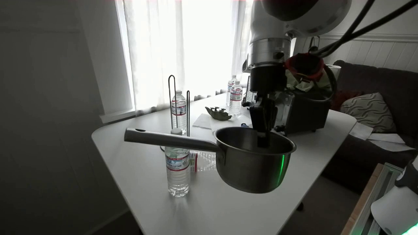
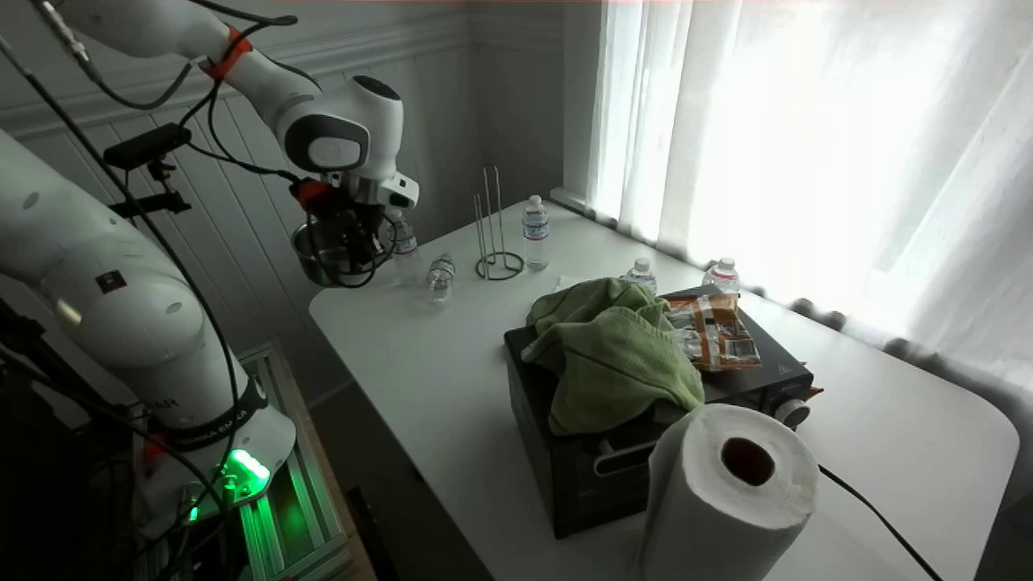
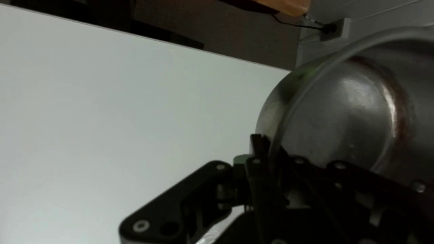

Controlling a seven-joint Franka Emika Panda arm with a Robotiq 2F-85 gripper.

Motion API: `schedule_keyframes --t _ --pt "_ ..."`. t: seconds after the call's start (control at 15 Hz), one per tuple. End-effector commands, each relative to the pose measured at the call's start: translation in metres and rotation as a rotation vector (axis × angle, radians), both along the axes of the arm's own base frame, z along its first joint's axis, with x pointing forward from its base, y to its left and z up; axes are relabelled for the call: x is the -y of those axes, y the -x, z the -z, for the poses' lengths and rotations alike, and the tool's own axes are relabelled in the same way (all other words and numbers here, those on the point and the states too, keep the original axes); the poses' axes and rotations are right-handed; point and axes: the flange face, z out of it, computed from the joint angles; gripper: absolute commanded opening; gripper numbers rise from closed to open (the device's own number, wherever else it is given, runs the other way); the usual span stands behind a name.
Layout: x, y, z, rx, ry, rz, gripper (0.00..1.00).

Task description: Pick up the silver pot and place it in the middle of the table

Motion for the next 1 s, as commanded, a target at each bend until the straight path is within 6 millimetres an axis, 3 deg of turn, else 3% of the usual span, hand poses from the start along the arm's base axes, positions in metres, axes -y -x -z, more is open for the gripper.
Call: schedule_keyframes --t 0.0,0.6,0.93 --pt "0.016 -0.004 -0.025 -0.008 -0.077 0.151 0.02" --pt "0.090 -0.025 -0.063 0.012 -0.124 0.581 0.02" --pt "0.131 -0.030 -0.072 0.006 -0.156 0.802 0.02"
